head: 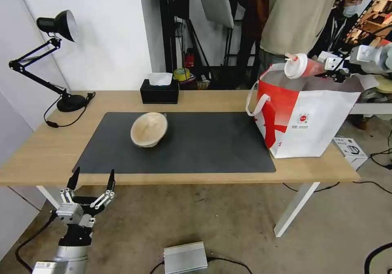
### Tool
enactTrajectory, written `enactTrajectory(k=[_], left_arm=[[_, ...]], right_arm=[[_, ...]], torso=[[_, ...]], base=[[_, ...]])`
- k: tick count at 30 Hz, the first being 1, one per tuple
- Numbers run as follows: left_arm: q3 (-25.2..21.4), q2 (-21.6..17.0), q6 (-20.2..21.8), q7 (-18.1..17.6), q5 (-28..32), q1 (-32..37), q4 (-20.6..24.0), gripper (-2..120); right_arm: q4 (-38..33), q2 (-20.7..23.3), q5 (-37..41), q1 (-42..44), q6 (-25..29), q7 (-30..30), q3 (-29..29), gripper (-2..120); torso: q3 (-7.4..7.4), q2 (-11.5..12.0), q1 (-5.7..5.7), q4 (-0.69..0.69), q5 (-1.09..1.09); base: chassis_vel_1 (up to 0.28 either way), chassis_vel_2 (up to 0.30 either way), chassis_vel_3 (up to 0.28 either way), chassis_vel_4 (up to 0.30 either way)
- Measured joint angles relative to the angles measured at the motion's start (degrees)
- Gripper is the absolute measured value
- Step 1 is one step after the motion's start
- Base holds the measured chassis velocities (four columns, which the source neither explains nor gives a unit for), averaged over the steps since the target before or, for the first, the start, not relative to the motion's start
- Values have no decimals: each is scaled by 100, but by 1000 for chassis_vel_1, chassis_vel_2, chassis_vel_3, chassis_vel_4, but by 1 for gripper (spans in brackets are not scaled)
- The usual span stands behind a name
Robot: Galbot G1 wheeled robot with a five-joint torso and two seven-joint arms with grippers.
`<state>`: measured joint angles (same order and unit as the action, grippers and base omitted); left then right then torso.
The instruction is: Pick up the trash from the table and place it into the takeout bag.
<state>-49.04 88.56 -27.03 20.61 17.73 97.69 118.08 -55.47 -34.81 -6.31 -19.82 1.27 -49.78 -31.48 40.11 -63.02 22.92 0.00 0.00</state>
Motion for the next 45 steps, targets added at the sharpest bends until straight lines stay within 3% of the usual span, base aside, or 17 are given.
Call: enactTrajectory(k=[17, 36, 39, 45], left_arm=[[-6, -54, -7, 12, 8, -33, -109, 100], [-27, -67, -7, 128, 66, -44, -119, 100], [-29, -51, -7, 134, 67, -44, -93, 100], [-40, -42, -6, 135, 67, -39, -68, 100]], right_arm=[[596, -408, -288, 12, 112, 210, 86, 9], [589, -384, -314, 25, 116, 142, 134, 76], [530, -349, -312, 57, 115, 142, 196, 91], [501, -306, -294, 62, 114, 142, 234, 100]], torso=[[0, 0, 0, 0, 0], [0, 0, 0, 0, 0], [0, 0, 0, 0, 0], [0, 0, 0, 0, 0]], base=[[0, 0, 0, 0], [0, 0, 0, 0], [0, 0, 0, 0], [0, 0, 0, 0]])
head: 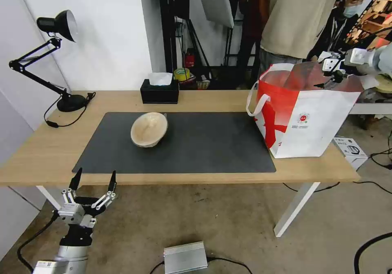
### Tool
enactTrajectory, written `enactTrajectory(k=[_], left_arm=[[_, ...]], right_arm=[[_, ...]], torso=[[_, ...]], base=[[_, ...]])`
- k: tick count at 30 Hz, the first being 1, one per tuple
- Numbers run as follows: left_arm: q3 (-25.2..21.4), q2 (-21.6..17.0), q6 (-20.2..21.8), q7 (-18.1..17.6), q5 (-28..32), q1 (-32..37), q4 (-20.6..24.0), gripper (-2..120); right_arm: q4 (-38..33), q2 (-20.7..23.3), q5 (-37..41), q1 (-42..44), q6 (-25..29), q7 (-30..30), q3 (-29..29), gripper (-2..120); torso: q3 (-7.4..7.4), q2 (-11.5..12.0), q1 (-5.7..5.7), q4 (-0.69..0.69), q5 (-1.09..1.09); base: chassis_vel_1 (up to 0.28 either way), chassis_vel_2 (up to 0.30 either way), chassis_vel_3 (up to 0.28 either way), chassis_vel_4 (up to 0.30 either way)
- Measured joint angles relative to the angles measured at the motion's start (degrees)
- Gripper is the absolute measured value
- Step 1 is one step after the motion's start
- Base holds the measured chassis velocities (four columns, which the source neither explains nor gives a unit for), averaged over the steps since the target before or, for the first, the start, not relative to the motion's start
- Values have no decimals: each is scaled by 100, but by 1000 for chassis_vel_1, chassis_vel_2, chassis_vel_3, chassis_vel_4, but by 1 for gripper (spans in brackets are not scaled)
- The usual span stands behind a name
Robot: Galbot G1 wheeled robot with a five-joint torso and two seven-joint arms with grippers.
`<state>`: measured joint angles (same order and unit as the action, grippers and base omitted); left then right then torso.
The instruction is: Pick up the trash from the table and place it into the takeout bag.
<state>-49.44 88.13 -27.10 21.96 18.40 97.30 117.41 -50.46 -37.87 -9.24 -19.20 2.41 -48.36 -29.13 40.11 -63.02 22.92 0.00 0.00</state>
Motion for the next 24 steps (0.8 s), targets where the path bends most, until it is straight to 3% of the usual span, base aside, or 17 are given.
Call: enactTrajectory(k=[5, 18, 21, 22, 24], left_arm=[[-10, 2, 0, 0, 0, 17, 23, 100], [9, -33, -2, -13, -23, 25, 85, 100], [2, -49, -1, -18, -22, 38, 99, 100], [2, -49, -1, -18, -22, 38, 99, 100], [4, -59, -1, -20, -21, 43, 103, 100]], right_arm=[[-158, 117, 247, 30, -42, 67, 53, 100], [-1311, 707, 1936, 554, -761, 584, 611, 100], [-1821, 953, 2990, 834, -1058, 838, 777, 100], [-1821, 953, 2990, 834, -1058, 838, 777, 100], [-2331, 1121, 3842, 1222, -1174, 1301, 924, 100]], torso=[[0, 0, 0, 0, 0], [0, -1, -1, 1, 0], [0, -1, -1, 1, -1], [0, -1, -1, 1, -1], [-1, -1, -1, 1, 0]], base=[[0, 0, 0, 0], [0, 0, 0, 0], [0, 0, 0, 0], [0, 0, 0, 0], [0, 0, 0, 0]])
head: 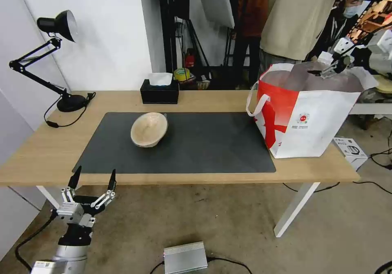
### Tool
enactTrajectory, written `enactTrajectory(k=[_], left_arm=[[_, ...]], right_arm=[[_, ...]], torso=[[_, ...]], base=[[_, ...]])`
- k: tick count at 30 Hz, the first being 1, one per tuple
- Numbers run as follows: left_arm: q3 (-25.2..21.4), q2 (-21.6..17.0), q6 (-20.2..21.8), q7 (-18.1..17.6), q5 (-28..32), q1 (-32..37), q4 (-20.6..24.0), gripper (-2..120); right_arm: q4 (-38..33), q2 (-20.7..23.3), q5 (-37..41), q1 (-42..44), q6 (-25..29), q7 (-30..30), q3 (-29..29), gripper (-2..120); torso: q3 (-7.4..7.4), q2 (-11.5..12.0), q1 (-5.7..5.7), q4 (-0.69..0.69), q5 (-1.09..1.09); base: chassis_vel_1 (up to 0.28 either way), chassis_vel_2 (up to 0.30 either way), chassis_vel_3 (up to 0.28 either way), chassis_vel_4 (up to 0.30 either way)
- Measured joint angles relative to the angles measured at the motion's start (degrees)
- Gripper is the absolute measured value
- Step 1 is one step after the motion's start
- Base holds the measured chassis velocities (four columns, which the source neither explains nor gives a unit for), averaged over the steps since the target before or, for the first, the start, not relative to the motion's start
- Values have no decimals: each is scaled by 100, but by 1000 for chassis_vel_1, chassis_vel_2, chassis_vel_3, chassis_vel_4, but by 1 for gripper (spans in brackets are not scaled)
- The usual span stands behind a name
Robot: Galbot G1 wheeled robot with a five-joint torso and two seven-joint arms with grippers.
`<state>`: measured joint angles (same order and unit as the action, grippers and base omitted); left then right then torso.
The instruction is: Pick up the trash from the table and place it into the takeout bag.
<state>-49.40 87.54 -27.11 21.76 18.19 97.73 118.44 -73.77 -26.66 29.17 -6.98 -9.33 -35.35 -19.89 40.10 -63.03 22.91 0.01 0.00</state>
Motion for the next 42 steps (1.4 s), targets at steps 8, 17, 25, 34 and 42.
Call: enactTrajectory(k=[8, 17, 25, 34, 42], left_arm=[[26, 5, 1, -4, 1, 1, 5, 100], [54, 19, 3, -9, -1, 4, 30, 100], [46, -2, 4, -15, -6, 20, 59, 100], [85, 36, 19, -25, -38, 68, 211, 100], [112, 83, 27, -46, -82, 103, 263, 100]], right_arm=[[-1290, 108, 1328, 1153, 334, 1671, 638, 100], [-2421, -421, 1471, 2577, 1190, 3984, 1120, 100], [-2655, -964, 851, 3484, 1815, 4829, 1404, 100], [-2861, -1544, -18, 4916, 2398, 5130, 2100, 100], [-3221, -1893, -590, 5822, 2583, 5230, 2666, 100]], torso=[[0, 0, 0, -2, -1], [0, 0, 0, -2, -1], [0, 1, 1, -2, -1], [0, 1, 1, 0, 0], [0, 1, 1, -1, 0]], base=[[0, 0, 0, 0], [0, 0, 0, 0], [0, 0, 0, 0], [0, 0, 0, 0], [0, 0, 0, 0]])
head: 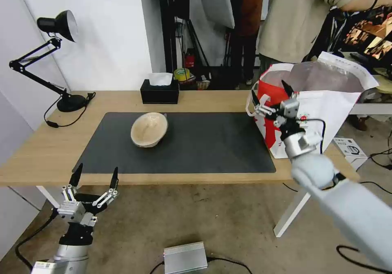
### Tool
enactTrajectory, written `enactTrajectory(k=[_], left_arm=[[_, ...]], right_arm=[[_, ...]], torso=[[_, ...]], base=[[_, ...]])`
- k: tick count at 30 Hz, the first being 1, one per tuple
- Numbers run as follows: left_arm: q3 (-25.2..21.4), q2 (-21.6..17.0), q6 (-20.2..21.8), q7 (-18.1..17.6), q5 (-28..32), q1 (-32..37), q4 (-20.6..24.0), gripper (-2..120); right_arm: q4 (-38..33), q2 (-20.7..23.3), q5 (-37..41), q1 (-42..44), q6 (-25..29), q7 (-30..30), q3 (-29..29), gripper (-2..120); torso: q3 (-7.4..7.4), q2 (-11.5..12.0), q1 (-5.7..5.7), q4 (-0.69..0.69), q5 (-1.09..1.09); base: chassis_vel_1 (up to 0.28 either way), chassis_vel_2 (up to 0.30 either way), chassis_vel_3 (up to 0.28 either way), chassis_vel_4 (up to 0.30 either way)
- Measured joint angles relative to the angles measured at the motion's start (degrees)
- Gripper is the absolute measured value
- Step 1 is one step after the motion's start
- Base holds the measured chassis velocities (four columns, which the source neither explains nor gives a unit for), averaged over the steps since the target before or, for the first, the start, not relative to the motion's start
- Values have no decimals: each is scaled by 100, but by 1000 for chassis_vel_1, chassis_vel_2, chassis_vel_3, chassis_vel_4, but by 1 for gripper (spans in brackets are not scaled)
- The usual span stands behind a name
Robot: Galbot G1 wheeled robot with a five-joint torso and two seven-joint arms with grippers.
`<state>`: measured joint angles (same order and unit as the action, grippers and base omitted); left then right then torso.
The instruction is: Pick up the trash from the table and place it into the takeout bag.
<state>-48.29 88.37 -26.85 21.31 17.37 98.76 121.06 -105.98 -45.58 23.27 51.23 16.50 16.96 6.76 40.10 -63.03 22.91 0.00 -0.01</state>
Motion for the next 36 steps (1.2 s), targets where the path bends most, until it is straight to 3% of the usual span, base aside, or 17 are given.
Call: enactTrajectory(k=[11, 19, 24, 31, 36], left_arm=[[45, 90, 1, -138, -66, 29, 289, 100], [-2, 124, 3, -181, -87, 50, 399, 100], [36, 146, 18, -184, -106, 21, 403, 100], [82, 162, 20, -182, -194, 54, 406, 100], [80, 144, 29, -181, -201, 56, 448, 100]], right_arm=[[-412, -439, -784, 1231, 266, -46, 594, 100], [-1090, -775, -1419, 2387, -345, 102, 1330, 100], [-1570, -1346, -2045, 3324, -456, 7, 2093, 100], [-2134, -1885, -2533, 3992, -1120, 79, 2604, 100], [-2184, -2149, -2739, 4202, -1188, -13, 2790, 100]], torso=[[0, 0, 0, 0, 0], [0, 0, 0, 1, 0], [0, 0, 0, 2, 0], [0, -1, -1, 1, -1], [0, 0, 0, 0, 0]], base=[[0, 0, 0, 0], [0, 0, 0, 0], [0, 0, 0, 0], [0, 0, 0, 0], [0, 0, 0, 0]])
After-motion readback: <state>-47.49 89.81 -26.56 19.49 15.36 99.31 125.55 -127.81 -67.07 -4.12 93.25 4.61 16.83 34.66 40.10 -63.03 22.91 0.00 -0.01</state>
